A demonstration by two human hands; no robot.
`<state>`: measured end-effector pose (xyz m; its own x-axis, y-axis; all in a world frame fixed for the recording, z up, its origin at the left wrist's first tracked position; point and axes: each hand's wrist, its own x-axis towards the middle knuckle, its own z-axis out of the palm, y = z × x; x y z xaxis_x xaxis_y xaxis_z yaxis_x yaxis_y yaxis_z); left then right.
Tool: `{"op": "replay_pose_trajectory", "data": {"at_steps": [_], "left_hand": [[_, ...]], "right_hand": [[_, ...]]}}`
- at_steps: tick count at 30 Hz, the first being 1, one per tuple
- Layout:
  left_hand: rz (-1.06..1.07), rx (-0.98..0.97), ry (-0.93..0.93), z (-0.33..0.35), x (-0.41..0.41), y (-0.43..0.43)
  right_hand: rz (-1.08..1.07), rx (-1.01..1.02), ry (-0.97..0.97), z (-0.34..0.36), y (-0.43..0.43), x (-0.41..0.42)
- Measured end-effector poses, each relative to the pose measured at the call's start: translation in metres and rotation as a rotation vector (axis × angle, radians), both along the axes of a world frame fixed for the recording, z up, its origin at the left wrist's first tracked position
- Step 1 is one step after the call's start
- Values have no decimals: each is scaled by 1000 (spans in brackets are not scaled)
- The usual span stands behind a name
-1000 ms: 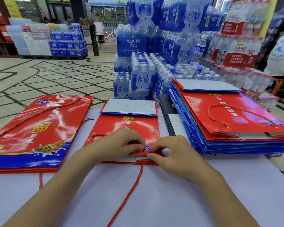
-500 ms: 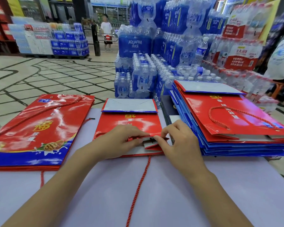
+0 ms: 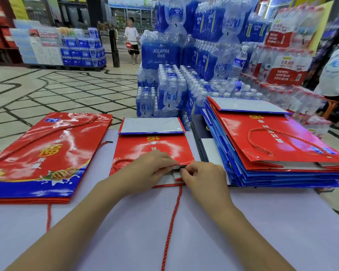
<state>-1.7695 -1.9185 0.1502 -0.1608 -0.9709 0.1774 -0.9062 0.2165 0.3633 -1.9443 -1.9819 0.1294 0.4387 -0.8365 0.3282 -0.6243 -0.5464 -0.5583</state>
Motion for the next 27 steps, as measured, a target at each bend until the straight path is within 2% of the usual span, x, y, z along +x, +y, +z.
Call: {"op": "replay_pose_trajectory", "data": {"at_steps": [4, 10, 13, 16, 18, 25, 27], "left_hand": [[55, 3, -75, -5, 0, -2], [95, -37, 16, -5, 1, -4], [84, -36, 53, -3, 0, -4], [52, -38, 82, -2, 2, -3], [31, -48, 106, -2, 5, -3], [104, -49, 290, 4, 8, -1], [142, -61, 270, 4, 11, -1]], "right_hand": [[-7, 43, 35, 2, 1, 1], [35, 3, 82, 4, 3, 0], [61, -104, 73, 3, 3, -2], [46, -328, 12, 1, 3, -3], [6, -395, -7, 2, 2, -5], [68, -386, 1, -1, -2, -7], [80, -361, 34, -1, -1, -7]]}}
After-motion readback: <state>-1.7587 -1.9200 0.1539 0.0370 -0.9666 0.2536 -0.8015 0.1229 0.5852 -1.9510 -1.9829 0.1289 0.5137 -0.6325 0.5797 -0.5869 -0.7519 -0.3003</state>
